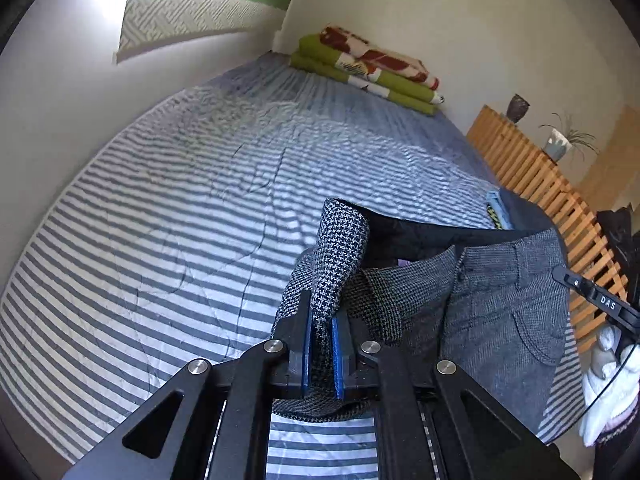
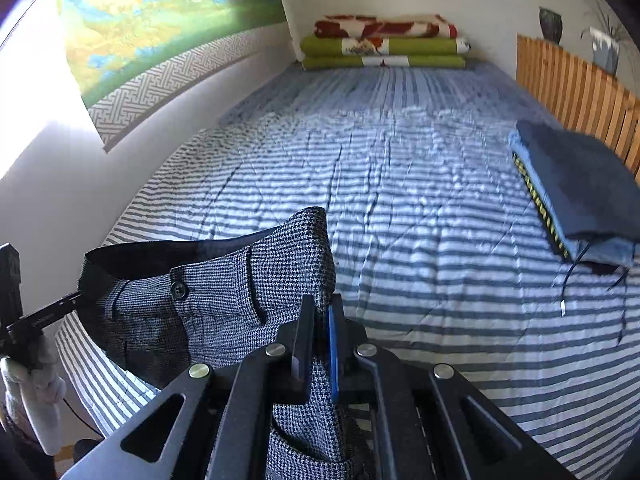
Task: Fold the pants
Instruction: 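Grasp the trousers with the left tool while the right tool keeps holding them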
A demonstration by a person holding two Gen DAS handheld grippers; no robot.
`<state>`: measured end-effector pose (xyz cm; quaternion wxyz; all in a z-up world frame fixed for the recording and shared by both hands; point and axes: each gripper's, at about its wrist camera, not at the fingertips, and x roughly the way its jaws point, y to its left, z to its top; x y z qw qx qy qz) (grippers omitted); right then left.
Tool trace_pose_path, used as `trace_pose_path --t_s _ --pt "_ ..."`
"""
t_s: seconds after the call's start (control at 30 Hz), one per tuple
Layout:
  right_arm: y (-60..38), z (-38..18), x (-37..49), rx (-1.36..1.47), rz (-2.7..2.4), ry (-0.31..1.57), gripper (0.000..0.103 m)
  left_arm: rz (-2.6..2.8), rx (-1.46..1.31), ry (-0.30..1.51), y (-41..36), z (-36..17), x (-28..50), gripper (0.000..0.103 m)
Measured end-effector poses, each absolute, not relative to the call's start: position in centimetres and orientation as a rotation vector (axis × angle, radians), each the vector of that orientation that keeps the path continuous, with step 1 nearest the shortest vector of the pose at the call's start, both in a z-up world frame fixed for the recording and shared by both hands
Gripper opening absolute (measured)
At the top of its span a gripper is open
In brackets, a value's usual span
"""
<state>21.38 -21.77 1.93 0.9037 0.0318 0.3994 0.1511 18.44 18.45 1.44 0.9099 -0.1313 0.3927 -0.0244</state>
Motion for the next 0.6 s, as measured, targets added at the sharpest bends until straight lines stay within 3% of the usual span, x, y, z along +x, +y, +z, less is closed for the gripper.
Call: trace_pose_path --t_s 0.33,0.5,0.6 --pt "-28.2 17.2 12.9 -0.024 0.138 0.496 0.004 -0.28 -0.21 0.59 7.9 16.1 9.6 0.008" --pt "-30.4 22.6 11.5 -0.054 0.058 0.402 0.004 -0.377 -0.208 0.542 4.3 19.4 6.9 0.008" --pt "-29.5 24.0 12.8 -0.062 0.063 0.387 0.004 -0.391 -0.241 0.551 4.0 18.6 5.9 0.008"
